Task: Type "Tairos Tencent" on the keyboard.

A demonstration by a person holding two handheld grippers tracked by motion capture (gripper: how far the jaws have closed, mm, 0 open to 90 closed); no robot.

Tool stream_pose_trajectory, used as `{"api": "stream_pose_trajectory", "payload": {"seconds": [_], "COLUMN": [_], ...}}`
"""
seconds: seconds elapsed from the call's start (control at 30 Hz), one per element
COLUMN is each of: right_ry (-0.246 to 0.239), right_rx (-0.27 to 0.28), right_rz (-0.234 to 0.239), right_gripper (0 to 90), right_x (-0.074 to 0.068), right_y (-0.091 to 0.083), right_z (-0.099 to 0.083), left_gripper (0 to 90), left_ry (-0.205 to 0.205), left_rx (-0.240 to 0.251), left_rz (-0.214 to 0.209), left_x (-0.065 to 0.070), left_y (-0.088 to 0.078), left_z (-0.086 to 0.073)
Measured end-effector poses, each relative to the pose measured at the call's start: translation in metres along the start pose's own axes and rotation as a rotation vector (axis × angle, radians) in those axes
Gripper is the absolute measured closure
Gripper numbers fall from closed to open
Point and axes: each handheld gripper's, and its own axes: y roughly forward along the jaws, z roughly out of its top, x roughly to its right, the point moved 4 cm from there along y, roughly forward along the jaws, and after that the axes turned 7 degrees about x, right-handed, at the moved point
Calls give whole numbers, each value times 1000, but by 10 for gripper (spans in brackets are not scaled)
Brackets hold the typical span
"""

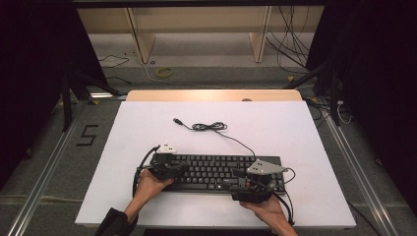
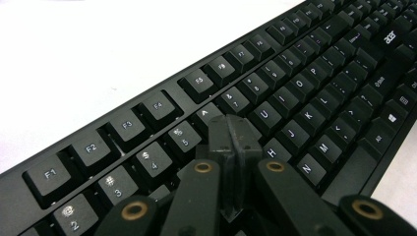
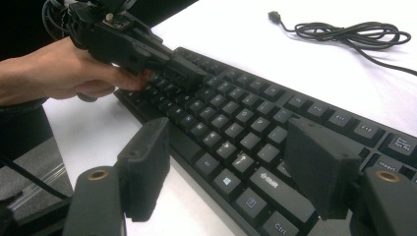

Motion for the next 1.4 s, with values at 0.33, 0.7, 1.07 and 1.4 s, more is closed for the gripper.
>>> {"api": "stream_pose_trajectory", "payload": {"seconds": [0.33, 0.7, 1.07, 1.4], "right_ry": [1, -6, -9, -17], "right_rx": [2, 6, 10, 26], "right_rz": [-6, -11, -15, -26], "right_gripper": [349, 349, 348, 346], "right_x": [0, 2, 2, 6], "right_y": [-2, -3, -4, -10], "right_z": [0, 0, 1, 2], "left_gripper": [896, 848, 697, 458], "left_ry": [-6, -24, -46, -66], "left_rx": [5, 24, 67, 141], "left_rz": [-7, -4, -28, -109], "left_x": [-1, 1, 0, 8], "left_y": [1, -7, -18, -32], "left_z": [-1, 3, 7, 11]}}
